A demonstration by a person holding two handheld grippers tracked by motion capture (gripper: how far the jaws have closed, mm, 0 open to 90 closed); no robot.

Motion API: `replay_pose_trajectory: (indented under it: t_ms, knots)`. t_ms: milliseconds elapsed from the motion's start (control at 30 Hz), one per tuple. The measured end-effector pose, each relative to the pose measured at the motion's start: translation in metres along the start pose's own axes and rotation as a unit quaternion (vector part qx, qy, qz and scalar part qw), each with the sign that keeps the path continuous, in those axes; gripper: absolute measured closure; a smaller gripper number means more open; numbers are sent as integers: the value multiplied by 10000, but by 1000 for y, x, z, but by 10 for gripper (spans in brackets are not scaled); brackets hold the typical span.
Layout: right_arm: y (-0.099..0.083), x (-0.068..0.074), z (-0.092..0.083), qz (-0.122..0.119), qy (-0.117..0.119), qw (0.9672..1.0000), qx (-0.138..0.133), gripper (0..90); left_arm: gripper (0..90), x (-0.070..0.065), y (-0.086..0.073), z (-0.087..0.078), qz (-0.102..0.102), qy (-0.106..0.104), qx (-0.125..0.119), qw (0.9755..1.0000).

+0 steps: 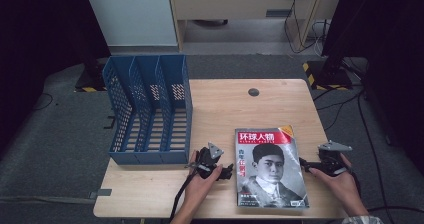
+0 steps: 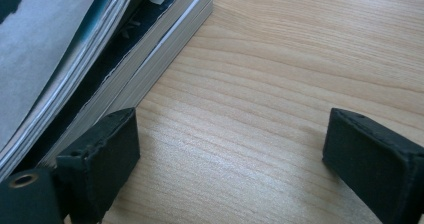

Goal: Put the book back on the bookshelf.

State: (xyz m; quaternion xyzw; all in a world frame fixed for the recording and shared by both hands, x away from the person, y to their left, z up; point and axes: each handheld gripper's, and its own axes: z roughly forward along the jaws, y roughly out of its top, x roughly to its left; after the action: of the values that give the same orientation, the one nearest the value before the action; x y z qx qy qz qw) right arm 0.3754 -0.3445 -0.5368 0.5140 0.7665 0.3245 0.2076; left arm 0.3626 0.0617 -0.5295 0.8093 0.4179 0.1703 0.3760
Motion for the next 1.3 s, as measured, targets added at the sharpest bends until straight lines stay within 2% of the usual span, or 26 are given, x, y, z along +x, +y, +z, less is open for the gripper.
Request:
replay_pose_trajectory:
  t_ms: [133,267,433,500,600,667,767,833,933,1033,1100,1200,1267,1300]
  knots:
    - [3,-4,-4,166,38,9998,-37,184,69,-1,7,-10,-211,-176,-325,9991]
    - [6,-7,-14,151,-26,9994,-309,266,68,-4,10,-16,-146,-325,-487,9982]
    - [11,-2,-22,110,151,9980,-596,423,71,-4,10,-17,-186,-422,-557,9974]
    - [14,3,-26,-12,279,9965,-793,502,104,-5,10,-18,-229,-385,-598,9972]
    - [18,11,-33,-65,416,9935,-1058,616,144,-4,11,-19,-372,-351,-644,9966]
    - [20,16,-38,-91,449,9913,-1236,646,208,-5,11,-21,-392,-339,-696,9962]
    - [21,20,-38,-83,636,9891,-1328,637,236,-5,12,-22,-395,-374,-732,9958]
    - [21,22,-37,-83,768,9882,-1322,599,261,-6,14,-23,-410,-429,-737,9955]
    - [21,25,-32,-58,884,9888,-1199,520,291,-8,17,-23,-359,-448,-696,9959]
    - [21,29,-29,-52,972,9896,-1064,445,312,-12,21,-25,-447,-492,-706,9953]
    - [21,31,-26,-40,1064,9896,-970,402,312,-14,25,-26,-403,-539,-699,9953]
    - [19,33,-22,-74,1139,9903,-786,370,290,-15,32,-24,-258,-469,-620,9966]
    - [19,35,-20,-78,1194,9902,-721,367,273,-14,35,-21,-318,-496,-565,9967]
    - [20,36,-19,-90,1201,9900,-731,366,262,-13,37,-16,-412,-528,-532,9963]
